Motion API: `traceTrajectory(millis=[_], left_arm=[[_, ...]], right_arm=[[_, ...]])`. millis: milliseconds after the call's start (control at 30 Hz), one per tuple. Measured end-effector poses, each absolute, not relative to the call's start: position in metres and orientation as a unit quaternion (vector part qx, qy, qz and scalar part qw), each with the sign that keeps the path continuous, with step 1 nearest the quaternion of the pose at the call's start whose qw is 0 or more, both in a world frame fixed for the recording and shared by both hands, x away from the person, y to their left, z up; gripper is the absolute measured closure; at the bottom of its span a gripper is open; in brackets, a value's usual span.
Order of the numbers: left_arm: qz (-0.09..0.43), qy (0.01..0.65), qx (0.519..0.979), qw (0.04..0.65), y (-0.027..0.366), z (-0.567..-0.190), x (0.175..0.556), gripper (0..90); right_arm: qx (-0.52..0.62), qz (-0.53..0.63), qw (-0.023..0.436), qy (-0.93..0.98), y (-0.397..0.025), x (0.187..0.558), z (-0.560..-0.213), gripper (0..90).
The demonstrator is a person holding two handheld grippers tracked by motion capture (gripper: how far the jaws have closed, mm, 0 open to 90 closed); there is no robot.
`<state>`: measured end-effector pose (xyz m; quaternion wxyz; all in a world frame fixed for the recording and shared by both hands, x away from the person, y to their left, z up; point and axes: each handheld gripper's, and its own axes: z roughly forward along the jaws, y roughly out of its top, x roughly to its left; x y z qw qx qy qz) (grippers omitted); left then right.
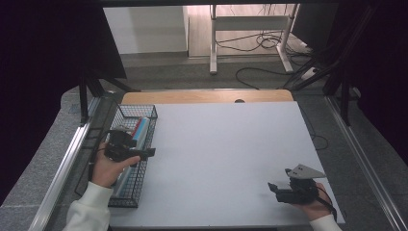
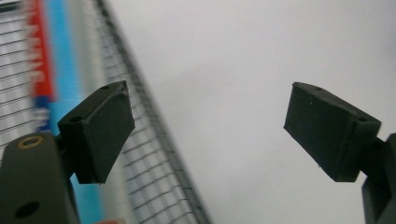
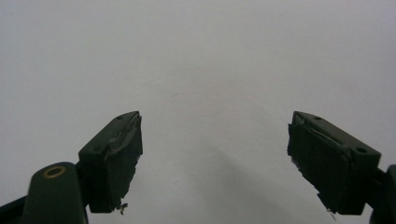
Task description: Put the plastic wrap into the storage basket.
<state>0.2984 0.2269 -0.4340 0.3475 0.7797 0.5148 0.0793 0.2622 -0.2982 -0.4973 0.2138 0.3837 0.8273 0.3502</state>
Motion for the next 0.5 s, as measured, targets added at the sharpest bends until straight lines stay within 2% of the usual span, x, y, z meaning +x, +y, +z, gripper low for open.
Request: traceTrajectory(millis=[167,500], left_arm=[[0.081,0.483,0.791,0.367,0.207,-0.442,0.279,17.3],[0.096,0.451,0.812,0.357,0.186,-0.463,0.244,18.5]], right_arm=[[0.381,0.353,0.214,0.828,-0.297,0.262,-0.497,18.0],[0.379,0.352,0.214,0.829,-0.297,0.26,-0.497,17.9]])
